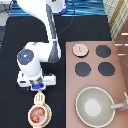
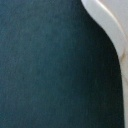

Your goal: Take the lid off the pot, put the pot on the plate, and use the tool to push the pot to the front of the table.

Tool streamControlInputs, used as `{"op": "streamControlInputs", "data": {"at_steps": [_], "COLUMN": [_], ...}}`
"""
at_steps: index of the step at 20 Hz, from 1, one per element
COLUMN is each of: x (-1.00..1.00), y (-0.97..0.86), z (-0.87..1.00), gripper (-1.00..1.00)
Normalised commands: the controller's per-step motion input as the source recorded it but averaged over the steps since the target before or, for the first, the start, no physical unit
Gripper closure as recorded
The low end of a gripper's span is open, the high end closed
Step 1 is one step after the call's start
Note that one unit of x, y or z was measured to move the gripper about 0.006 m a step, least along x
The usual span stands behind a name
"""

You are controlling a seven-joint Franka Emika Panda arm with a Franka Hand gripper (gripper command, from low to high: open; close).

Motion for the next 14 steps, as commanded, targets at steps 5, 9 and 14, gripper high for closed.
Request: {"op": "streamControlInputs", "data": {"at_steps": [5, 9, 14], "x": [0.84, -0.39, -0.74], "y": [0.06, 0.18, 0.15], "z": [0.57, 0.65, 0.56], "gripper": [1.0, 1.0, 1.0]}}
